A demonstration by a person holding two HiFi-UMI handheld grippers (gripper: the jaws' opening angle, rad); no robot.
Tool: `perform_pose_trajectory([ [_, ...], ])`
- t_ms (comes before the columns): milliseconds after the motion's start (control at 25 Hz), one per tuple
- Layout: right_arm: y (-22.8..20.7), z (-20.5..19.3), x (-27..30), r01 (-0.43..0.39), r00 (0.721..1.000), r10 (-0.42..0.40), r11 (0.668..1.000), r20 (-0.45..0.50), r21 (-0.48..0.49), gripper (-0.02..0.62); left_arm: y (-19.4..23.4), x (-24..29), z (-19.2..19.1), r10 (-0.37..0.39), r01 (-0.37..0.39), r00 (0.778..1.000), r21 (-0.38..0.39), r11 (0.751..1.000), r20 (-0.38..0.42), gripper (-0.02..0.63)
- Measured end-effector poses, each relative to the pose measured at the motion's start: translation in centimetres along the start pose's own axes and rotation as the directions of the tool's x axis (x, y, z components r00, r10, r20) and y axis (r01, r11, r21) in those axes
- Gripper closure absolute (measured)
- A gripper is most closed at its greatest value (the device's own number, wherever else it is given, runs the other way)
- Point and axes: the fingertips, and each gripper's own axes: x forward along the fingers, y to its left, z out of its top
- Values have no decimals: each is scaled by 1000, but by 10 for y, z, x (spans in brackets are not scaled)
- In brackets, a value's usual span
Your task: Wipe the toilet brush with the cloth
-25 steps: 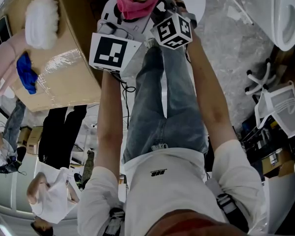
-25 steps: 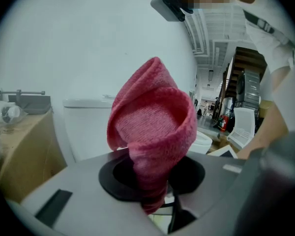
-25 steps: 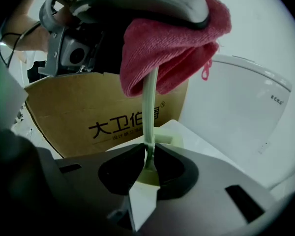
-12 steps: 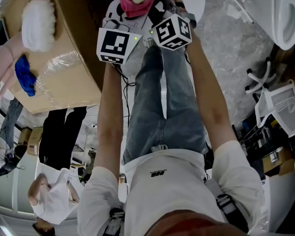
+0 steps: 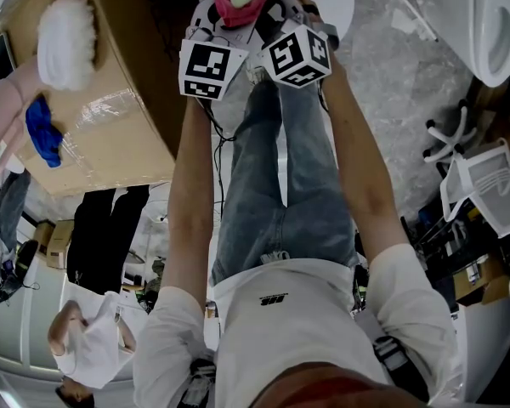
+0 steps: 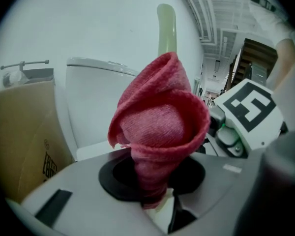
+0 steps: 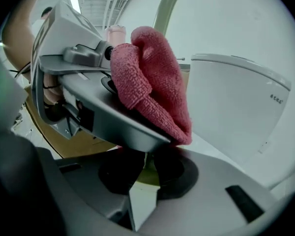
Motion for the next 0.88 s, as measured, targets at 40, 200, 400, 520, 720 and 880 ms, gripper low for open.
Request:
perform_pose_trajectory([
  [40, 0, 0, -1, 0, 1000, 0, 1000, -2, -2, 537, -1, 0, 0, 0, 0, 1000, 2, 1000, -8, 486],
  [200, 1, 0, -1, -1, 1000, 1, 1000, -15, -7, 537, -2, -6, 7, -5, 6, 999, 12, 1000, -33, 486],
  [400, 0, 1, -2, -7, 1000, 7, 1000, -22, -6, 537, -7, -20, 31, -22, 22, 1000, 32, 999, -6, 486],
  [520, 1, 1, -1, -11, 1000, 11, 1000, -27, -6, 537, -9, -32, 52, -32, 30, 999, 43, 999, 31, 486],
  [720, 2, 1, 0, -15, 999, 15, 1000, -34, -12, 537, -12, -48, 89, -45, 40, 995, 62, 997, 93, 486],
  [880, 2, 1, 1, -18, 999, 18, 1000, -40, -16, 537, -14, -59, 114, -55, 46, 990, 72, 996, 132, 485],
])
